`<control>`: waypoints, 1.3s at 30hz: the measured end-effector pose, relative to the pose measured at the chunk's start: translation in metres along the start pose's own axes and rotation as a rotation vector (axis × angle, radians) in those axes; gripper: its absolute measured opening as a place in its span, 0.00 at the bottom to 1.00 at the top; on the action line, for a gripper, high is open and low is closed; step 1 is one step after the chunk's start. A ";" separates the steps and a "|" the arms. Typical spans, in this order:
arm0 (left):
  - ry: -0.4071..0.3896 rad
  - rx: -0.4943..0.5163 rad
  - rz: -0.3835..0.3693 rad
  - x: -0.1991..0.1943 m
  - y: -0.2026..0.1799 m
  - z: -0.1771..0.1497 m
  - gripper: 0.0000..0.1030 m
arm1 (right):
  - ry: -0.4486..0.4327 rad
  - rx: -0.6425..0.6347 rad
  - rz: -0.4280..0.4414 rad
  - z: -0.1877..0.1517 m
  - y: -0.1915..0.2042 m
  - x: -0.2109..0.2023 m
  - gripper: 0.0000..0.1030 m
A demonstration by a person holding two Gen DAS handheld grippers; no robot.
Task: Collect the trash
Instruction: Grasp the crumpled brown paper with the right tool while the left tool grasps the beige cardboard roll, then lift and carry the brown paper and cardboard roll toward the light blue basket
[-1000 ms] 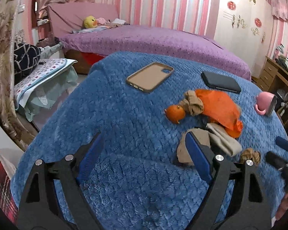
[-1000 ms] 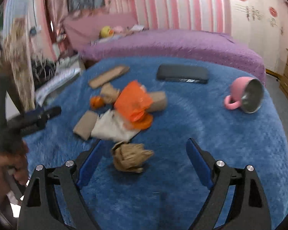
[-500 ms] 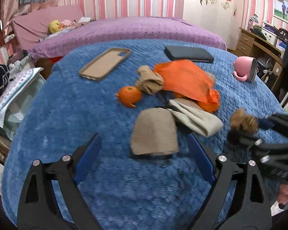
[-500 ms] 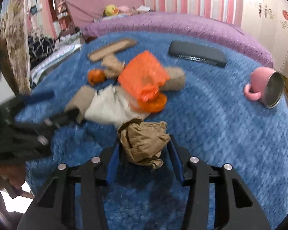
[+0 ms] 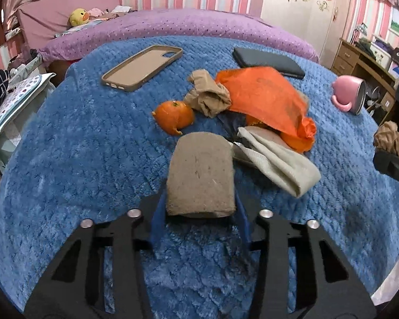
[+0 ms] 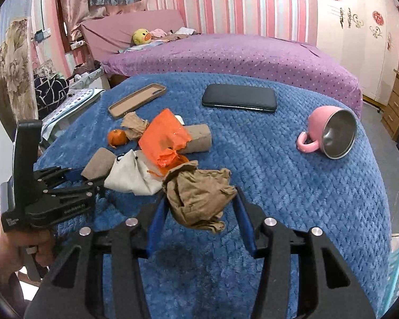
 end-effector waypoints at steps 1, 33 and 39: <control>-0.017 -0.005 0.011 -0.006 0.003 0.004 0.38 | -0.004 -0.004 0.002 0.001 0.000 -0.003 0.47; -0.338 0.023 0.005 -0.093 -0.054 0.083 0.39 | -0.238 0.033 -0.085 0.054 -0.043 -0.092 0.47; -0.345 0.025 -0.004 -0.094 -0.063 0.085 0.39 | -0.248 0.037 -0.099 0.057 -0.052 -0.100 0.47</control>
Point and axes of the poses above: each gripper's, at about its wrist camera, not at the fingertips, and x roughly the way its jaws point, y to its left, z to its top, the point moved 10 cm from there along x, roughly the way its jaws point, and after that the axes turned 15 degrees about -y, right-handed, at the moved point
